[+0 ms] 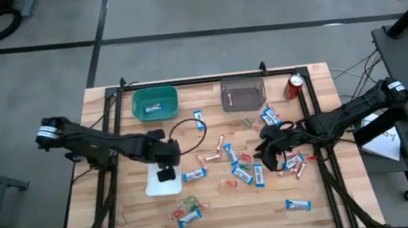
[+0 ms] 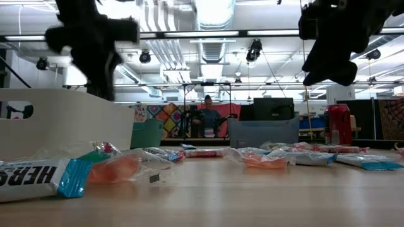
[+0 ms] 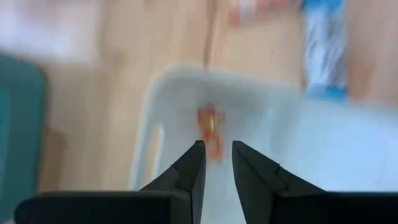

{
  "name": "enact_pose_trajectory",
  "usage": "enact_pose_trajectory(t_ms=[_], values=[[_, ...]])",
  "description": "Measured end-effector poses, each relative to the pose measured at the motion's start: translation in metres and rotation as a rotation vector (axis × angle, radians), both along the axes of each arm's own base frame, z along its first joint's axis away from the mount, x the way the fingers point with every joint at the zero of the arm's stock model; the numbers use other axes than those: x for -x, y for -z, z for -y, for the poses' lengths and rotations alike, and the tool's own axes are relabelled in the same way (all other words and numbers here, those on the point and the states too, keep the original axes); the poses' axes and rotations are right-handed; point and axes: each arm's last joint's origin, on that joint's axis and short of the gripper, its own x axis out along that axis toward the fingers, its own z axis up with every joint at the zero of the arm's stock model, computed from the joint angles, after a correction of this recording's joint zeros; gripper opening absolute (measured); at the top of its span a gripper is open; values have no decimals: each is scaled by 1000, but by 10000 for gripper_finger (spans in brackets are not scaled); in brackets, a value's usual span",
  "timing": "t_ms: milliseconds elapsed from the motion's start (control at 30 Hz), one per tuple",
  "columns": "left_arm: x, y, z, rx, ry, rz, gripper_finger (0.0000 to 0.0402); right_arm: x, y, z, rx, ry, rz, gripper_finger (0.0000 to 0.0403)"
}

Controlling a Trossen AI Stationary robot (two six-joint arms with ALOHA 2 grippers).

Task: Sort candy
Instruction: Put the transparent candy rolls into the black bin

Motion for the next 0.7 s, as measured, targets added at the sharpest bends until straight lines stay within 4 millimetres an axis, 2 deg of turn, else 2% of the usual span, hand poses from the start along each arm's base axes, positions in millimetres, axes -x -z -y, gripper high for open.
enact_pose_trajectory(t_ms=[133,267,433,700], values=[[4,-27,11,-83,52,293,63,2,9,8,-38,102,-116,142],[11,-39,24,-107,177,554,63,5,18,16,-41,189,-306,131],[22,-34,28,-112,252,774,63,8,23,23,-4,245,-495,126],[31,-24,24,-81,211,925,63,4,30,32,12,153,-626,145]])
